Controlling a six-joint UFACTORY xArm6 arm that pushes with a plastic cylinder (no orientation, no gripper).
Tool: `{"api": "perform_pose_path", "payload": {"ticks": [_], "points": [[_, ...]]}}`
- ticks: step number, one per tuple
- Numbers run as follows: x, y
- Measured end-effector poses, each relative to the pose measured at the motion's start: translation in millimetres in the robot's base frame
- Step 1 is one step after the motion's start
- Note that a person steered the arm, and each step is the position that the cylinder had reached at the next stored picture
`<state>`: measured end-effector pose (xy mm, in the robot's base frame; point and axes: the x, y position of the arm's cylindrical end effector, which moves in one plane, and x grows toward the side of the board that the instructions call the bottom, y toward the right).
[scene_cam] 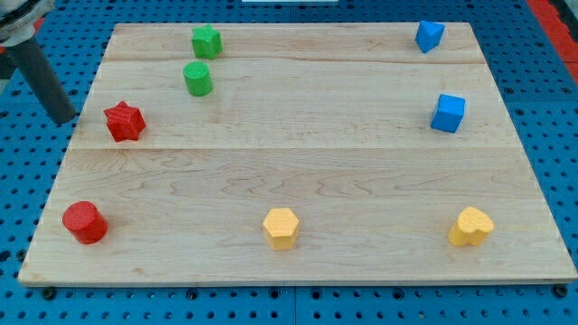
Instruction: Slide the red star below the green circle
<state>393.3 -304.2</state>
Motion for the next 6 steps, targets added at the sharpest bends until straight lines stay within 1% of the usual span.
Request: {"api": "perform_pose_path", "payload": {"ticks": [3,5,6], "points": [[11,8],[11,82],[11,97]]}}
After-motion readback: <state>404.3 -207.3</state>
